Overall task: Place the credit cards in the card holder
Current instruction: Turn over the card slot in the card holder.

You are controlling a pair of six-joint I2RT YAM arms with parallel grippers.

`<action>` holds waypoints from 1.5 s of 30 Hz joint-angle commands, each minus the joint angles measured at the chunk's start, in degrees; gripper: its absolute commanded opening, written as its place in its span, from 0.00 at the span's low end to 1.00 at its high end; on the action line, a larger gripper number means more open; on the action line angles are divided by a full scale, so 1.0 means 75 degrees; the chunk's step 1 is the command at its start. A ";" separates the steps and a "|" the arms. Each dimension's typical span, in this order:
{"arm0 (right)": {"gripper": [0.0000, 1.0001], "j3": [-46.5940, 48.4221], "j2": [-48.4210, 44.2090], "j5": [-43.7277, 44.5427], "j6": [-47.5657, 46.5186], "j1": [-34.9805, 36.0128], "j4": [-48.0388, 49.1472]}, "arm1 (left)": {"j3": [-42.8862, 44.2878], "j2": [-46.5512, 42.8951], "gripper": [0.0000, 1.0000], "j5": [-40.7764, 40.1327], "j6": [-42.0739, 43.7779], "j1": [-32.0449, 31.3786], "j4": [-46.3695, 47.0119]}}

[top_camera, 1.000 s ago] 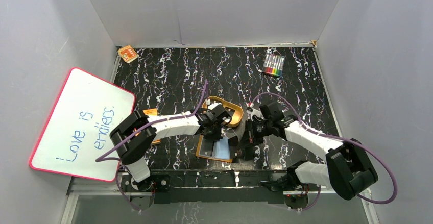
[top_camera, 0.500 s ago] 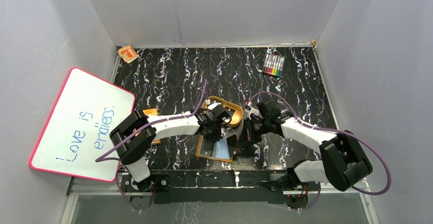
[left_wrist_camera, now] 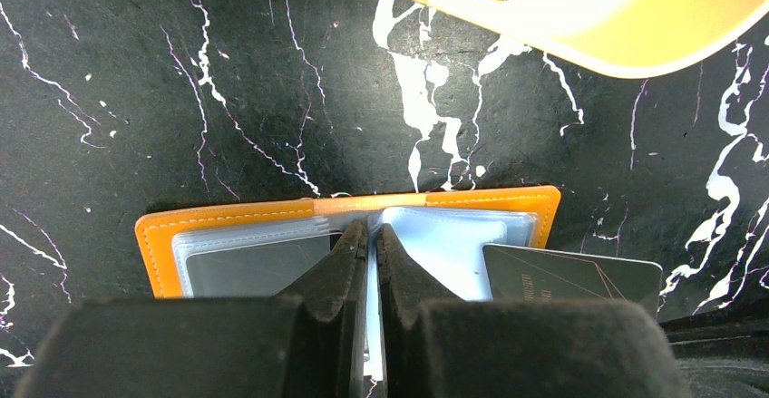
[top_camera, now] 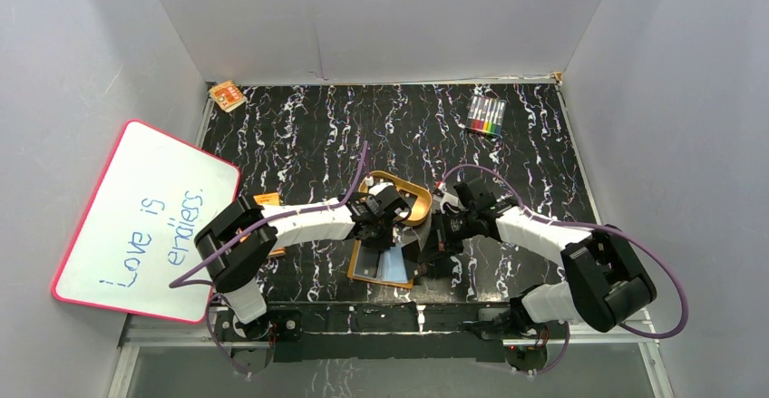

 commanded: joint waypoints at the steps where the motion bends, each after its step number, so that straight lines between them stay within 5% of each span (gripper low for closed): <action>1: 0.00 0.0023 0.0038 -0.0167 -0.0139 -0.0007 0.0126 | -0.0460 0.0375 0.00 0.0087 -0.0033 -0.0024 -0.0576; 37: 0.00 0.0579 0.0474 -0.0757 -0.0700 0.0098 -0.0142 | -0.0151 0.0243 0.01 0.0259 -0.0042 -0.0024 -0.0607; 45: 0.00 0.0787 0.0846 -0.0855 -0.0863 0.0129 -0.0141 | 0.0462 -0.0049 0.31 0.0171 0.0070 -0.0027 -0.0989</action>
